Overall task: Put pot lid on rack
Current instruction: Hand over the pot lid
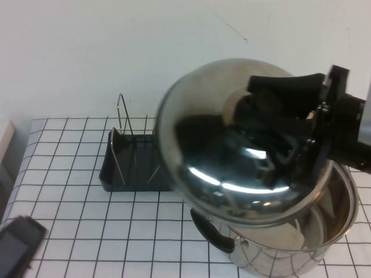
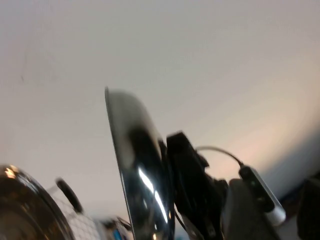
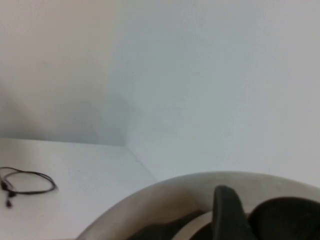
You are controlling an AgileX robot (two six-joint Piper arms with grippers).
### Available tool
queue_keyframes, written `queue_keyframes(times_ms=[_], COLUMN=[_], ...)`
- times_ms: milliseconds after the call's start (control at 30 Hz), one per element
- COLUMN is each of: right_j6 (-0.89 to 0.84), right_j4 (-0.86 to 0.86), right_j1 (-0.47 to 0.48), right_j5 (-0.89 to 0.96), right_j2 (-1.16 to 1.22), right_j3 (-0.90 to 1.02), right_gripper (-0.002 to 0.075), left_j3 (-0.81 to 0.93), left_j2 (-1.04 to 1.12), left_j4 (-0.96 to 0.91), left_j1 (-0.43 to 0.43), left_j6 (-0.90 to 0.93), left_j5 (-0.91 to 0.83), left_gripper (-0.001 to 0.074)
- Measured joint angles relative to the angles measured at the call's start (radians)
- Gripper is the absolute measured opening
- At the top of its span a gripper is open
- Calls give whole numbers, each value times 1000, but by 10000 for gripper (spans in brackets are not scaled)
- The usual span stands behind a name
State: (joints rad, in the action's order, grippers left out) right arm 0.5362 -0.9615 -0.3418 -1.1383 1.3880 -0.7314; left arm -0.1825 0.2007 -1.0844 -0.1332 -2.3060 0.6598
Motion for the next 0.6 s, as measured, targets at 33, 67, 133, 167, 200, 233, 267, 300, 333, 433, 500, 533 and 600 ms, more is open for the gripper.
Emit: queue_keyframes(times_ms=[33,67,133,167,200,233,267,300,333,433,500,533,600], right_j6=[0,0,0,0,0,0,0,0,1,1,1,1,1], right_j4=[-7,-12,-18,-21,-23,-25,-27,-31,-31,-31,-31,-31,-31], right_j1=[-30,-57,-126,-160,-194,-226,-249,-275,-293,-344,-368,-380,-400], right_j5=[-2,-2,-4,-5,-3,5,15,27,35,49,51,51,53], right_j2=[-4,-6,-6,-6,-6,-6,-6,-6,-6,-4,1,4,14], right_j3=[-17,-33,-62,-73,-85,-97,-105,-112,-116,-119,-119,-119,-119], right_gripper=[337,337,337,337,337,337,337,337,337,337,337,337,337], left_j3=[0,0,0,0,0,0,0,0,0,0,0,0,0], left_j2=[10,21,39,47,51,53,55,55,55,57,57,57,57], left_j4=[-23,-42,-64,-71,-76,-80,-81,-83,-85,-102,-117,-120,-122], left_j1=[0,0,0,0,0,0,0,0,0,0,0,0,0], left_j6=[-67,-147,-257,-289,-311,-324,-330,-334,-336,-339,-339,-331,-316], left_j5=[32,65,106,122,132,137,137,137,137,130,128,128,128], left_gripper=[218,278,382,430,466,485,500,509,515,523,524,524,517])
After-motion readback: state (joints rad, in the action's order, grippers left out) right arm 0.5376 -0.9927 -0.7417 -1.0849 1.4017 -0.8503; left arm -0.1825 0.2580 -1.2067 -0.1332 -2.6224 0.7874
